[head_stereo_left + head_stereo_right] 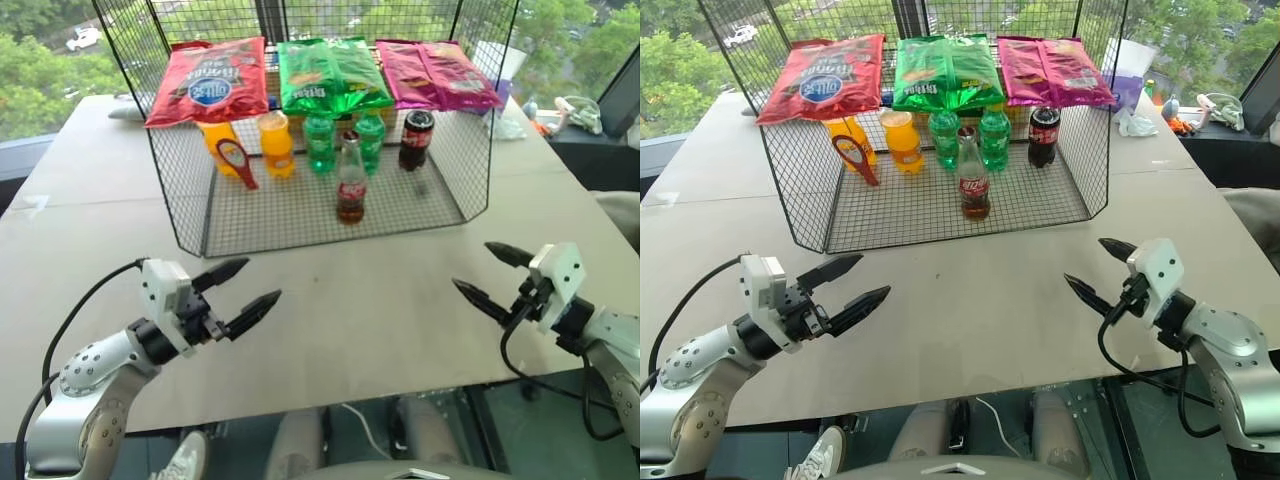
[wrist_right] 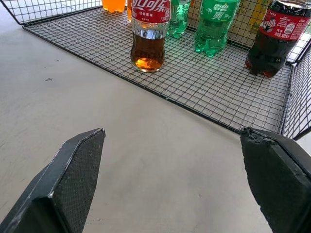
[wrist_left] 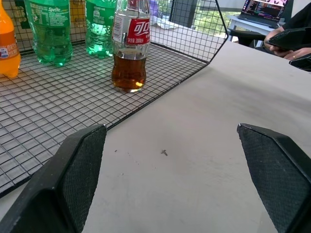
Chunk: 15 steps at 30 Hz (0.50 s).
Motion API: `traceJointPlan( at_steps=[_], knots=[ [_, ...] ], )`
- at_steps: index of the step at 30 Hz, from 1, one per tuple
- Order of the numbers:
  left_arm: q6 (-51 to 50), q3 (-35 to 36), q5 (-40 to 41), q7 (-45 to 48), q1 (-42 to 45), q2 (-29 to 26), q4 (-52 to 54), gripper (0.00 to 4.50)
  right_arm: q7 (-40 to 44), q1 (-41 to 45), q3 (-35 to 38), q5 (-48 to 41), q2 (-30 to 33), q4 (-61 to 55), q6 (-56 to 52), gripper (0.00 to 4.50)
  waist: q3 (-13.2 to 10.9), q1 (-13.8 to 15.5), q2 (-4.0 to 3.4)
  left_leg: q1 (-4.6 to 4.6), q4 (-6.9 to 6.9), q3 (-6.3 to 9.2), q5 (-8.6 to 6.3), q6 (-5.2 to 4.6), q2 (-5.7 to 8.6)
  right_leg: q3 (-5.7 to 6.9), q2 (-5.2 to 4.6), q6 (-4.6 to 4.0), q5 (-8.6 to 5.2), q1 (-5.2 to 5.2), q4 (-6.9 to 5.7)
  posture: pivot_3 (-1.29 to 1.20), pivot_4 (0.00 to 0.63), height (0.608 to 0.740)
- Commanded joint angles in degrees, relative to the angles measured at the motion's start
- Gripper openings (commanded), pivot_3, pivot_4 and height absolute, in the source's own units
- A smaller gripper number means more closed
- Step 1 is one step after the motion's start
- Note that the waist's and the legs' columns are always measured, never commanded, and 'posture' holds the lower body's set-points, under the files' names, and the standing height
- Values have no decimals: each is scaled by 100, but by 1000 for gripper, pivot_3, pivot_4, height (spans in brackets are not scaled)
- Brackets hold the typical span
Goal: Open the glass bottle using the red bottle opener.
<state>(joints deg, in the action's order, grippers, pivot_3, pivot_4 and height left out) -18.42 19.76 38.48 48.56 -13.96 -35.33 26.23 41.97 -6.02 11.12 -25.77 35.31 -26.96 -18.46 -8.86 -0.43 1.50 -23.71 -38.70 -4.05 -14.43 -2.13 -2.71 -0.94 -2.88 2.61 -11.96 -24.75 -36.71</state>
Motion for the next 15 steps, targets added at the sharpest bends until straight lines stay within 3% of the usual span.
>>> traceJointPlan(
  at_steps=[1,10,15],
  knots=[
    [-81,130,126,-131,137,-1,-18,4439,-38,68,157,-105,-55,-297,214,4500,0,0,0,0,0,0,0,0,0,0,0,0,0,0,0,0,150,740],
    [-850,259,442,-1243,1204,154,-428,4439,-237,667,31,-1220,-514,-1433,191,4500,-1,-9,1,-1,0,1,0,0,1,-2,4,2,2,0,-3,0,150,740],
    [-776,101,69,-1620,1752,222,-782,4439,-428,911,-162,-1651,-469,-1871,-92,4500,0,4,4,0,0,0,0,0,2,0,4,-4,5,1,-3,0,150,740]
  ],
)
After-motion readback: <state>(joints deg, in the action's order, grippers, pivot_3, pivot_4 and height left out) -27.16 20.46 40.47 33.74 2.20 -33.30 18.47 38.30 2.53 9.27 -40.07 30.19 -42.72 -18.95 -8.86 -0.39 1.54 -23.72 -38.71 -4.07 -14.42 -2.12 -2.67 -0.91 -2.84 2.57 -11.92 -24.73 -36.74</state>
